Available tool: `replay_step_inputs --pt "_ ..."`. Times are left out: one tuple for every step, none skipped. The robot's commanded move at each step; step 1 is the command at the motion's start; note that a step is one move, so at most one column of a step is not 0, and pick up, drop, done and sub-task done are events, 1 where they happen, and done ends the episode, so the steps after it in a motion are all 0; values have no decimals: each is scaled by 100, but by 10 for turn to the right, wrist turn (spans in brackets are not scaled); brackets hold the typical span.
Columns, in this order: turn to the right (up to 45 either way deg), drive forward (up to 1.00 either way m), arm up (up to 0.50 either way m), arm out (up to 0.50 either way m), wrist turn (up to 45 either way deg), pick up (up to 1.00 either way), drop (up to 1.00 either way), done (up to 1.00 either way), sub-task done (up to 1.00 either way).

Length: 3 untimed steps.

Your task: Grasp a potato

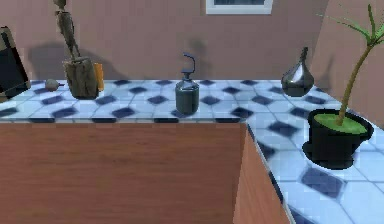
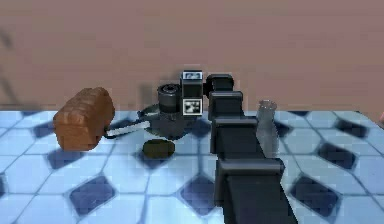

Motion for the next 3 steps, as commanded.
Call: replay_step_inputs --pt "0 0 0 0 270 0 0 0 0" --pt "0 0 -12 0 0 0 0 0 0" --pt "0 0 0 0 0 100 0 0 0"
